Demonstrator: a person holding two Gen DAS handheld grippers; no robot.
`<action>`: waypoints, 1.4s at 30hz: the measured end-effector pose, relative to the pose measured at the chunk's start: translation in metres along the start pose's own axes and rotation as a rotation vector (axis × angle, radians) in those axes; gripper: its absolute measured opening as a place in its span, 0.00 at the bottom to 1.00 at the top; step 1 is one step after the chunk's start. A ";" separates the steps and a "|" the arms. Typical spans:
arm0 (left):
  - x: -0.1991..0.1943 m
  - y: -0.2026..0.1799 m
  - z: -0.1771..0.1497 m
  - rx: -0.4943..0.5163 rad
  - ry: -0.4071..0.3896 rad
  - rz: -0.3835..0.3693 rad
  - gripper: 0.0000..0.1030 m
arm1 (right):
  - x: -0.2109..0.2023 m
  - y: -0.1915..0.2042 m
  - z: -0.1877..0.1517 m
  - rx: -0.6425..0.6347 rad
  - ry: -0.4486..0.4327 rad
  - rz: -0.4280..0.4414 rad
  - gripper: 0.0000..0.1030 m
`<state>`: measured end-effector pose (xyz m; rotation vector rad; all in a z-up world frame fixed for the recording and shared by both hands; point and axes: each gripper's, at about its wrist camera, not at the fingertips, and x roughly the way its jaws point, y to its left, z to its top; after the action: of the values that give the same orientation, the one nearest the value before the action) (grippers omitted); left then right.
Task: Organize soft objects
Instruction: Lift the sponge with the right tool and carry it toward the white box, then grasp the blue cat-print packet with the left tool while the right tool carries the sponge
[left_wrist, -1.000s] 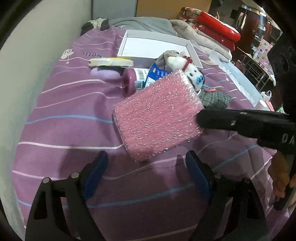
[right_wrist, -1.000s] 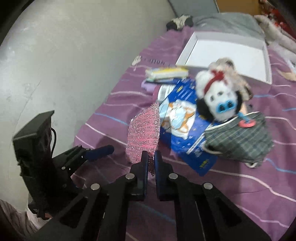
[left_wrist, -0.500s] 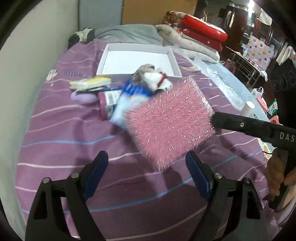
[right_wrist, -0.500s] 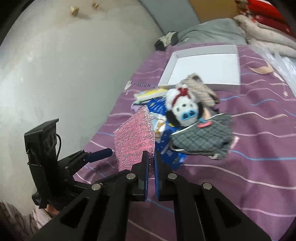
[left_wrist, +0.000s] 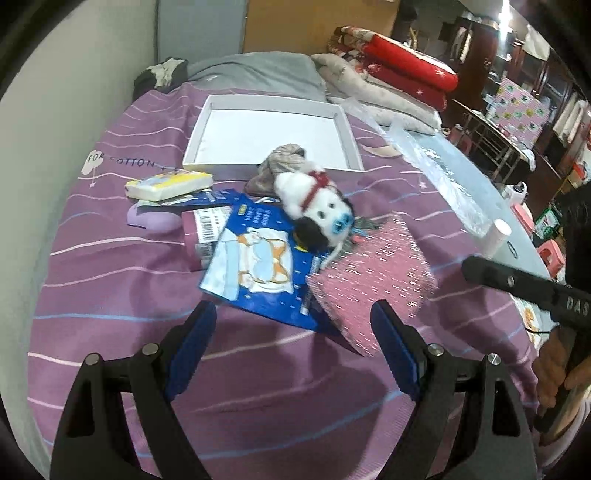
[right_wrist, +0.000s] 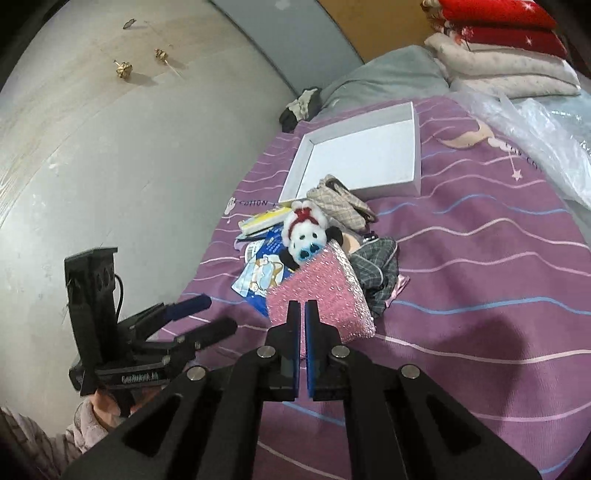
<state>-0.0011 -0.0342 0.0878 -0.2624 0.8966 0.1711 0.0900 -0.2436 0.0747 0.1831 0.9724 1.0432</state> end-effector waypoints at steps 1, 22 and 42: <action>0.001 0.002 -0.001 -0.004 0.002 0.003 0.83 | 0.004 -0.001 0.000 -0.004 0.007 0.001 0.02; 0.042 -0.001 -0.008 0.025 0.082 0.011 0.65 | 0.059 -0.050 -0.011 0.133 0.113 0.085 0.23; 0.050 0.057 -0.008 -0.295 0.065 -0.142 0.64 | 0.031 -0.026 -0.002 0.073 0.008 0.106 0.13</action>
<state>0.0090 0.0201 0.0346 -0.6070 0.9124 0.1634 0.1096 -0.2340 0.0407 0.2938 1.0179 1.1069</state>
